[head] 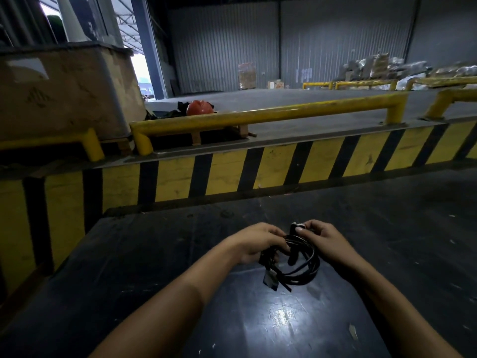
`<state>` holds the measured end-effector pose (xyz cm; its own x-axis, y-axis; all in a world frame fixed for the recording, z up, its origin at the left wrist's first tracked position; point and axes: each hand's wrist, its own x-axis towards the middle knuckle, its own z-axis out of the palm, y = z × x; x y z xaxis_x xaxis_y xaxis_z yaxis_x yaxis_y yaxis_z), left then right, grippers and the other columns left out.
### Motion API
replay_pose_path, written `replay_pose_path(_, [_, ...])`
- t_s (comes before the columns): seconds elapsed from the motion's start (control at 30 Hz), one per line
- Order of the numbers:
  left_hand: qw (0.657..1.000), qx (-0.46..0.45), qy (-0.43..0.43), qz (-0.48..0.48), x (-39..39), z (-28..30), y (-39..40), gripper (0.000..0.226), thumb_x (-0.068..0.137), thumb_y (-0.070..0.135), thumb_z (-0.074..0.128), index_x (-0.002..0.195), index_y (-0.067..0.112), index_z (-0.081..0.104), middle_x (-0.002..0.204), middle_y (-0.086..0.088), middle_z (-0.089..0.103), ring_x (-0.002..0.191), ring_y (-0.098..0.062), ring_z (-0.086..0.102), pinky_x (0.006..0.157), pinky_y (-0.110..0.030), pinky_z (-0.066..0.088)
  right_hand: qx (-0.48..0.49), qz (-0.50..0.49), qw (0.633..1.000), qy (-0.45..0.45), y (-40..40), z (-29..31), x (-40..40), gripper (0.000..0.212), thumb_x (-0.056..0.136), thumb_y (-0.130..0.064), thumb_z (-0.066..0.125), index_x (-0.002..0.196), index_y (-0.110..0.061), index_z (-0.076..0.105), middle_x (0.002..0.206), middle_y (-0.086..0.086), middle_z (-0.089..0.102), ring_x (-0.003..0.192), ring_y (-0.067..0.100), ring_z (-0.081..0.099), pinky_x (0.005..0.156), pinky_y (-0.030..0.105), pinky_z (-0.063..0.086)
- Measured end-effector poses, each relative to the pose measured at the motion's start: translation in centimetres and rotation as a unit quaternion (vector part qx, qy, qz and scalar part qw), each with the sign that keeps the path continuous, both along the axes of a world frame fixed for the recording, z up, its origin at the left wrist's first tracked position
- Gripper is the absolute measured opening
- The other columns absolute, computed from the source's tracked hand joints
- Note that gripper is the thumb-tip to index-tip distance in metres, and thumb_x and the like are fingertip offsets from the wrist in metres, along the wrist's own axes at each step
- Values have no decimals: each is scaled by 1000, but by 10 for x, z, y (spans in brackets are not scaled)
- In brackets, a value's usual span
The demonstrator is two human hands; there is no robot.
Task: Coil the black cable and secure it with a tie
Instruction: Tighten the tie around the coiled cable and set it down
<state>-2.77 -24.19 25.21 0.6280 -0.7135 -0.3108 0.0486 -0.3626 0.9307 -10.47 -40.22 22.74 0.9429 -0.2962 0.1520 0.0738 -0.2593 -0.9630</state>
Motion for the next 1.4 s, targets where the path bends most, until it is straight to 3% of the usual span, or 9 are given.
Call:
replay_pose_path(0.13, [998, -13, 67, -1, 1, -13, -1, 35, 84, -2, 55, 119, -5, 57, 107, -22, 59, 71, -20, 55, 58, -23, 51, -58, 35, 997, 37, -3, 3, -11, 18, 90, -25, 61, 80, -12, 68, 70, -1, 70, 65, 6, 63, 62, 22, 46])
replay_pose_path(0.27, [994, 28, 101, 34, -17, -38, -31, 30, 81, -5, 57, 108, 5, 67, 91, -13, 66, 57, -13, 56, 53, -20, 49, -84, 70, 990, 91, -36, -21, -26, 19, 89, -25, 62, 81, -9, 70, 77, 8, 70, 73, 16, 63, 71, 34, 48])
replay_pose_path(0.4, [993, 32, 97, 62, -13, -35, -35, 31, 79, -5, 59, 109, 0, 66, 86, -13, 67, 61, -17, 58, 51, -21, 50, -187, 55, 980, 41, -38, -10, -23, 9, 87, -22, 64, 86, -13, 68, 83, 8, 72, 80, 22, 68, 78, 45, 54])
replay_pose_path(0.5, [992, 33, 99, 70, -10, -33, -38, 31, 79, -3, 58, 108, 3, 67, 84, -12, 67, 63, -18, 58, 56, -25, 51, -234, 68, 970, 6, -36, -2, -23, 23, 85, -30, 66, 104, -19, 62, 94, 2, 70, 86, 14, 67, 77, 37, 58])
replay_pose_path(0.6, [991, 34, 107, 69, -9, -29, -39, 25, 81, -1, 57, 102, 7, 67, 78, -9, 66, 56, -13, 58, 52, -25, 51, -326, 129, 937, 7, -38, 2, -25, 43, 79, -35, 71, 117, -26, 51, 107, -1, 68, 97, 11, 65, 82, 34, 57])
replay_pose_path(0.9, [984, 57, 135, 102, -9, -30, -38, 16, 81, -3, 55, 94, 3, 63, 75, -10, 65, 57, -14, 55, 49, -27, 54, -549, 96, 828, -60, -29, -23, -24, 30, 77, -32, 70, 100, -32, 52, 99, -6, 60, 78, 19, 60, 52, 29, 41])
replay_pose_path(1.03, [984, 46, 139, 104, -12, -28, -35, 11, 81, -2, 55, 87, 2, 63, 72, -11, 66, 51, -12, 54, 50, -27, 53, -509, 56, 853, -101, -23, -30, -27, 22, 83, -44, 61, 96, -27, 61, 93, -3, 65, 77, 23, 63, 57, 40, 51])
replay_pose_path(1.2, [988, 31, 126, 89, -15, -27, -32, 24, 82, -1, 52, 103, 3, 63, 80, -9, 65, 55, -13, 53, 53, -28, 53, -397, 52, 909, -113, -26, -25, -31, 9, 83, -24, 66, 92, -21, 67, 89, -2, 74, 79, 18, 69, 64, 44, 55])
replay_pose_path(1.4, [986, 23, 148, 69, -15, -33, -30, 21, 86, 1, 52, 105, 4, 59, 85, -11, 64, 53, -11, 56, 64, -33, 57, -364, -8, 924, -115, -21, -33, -33, 32, 81, -22, 71, 111, -19, 60, 95, 4, 77, 84, 23, 72, 66, 45, 57])
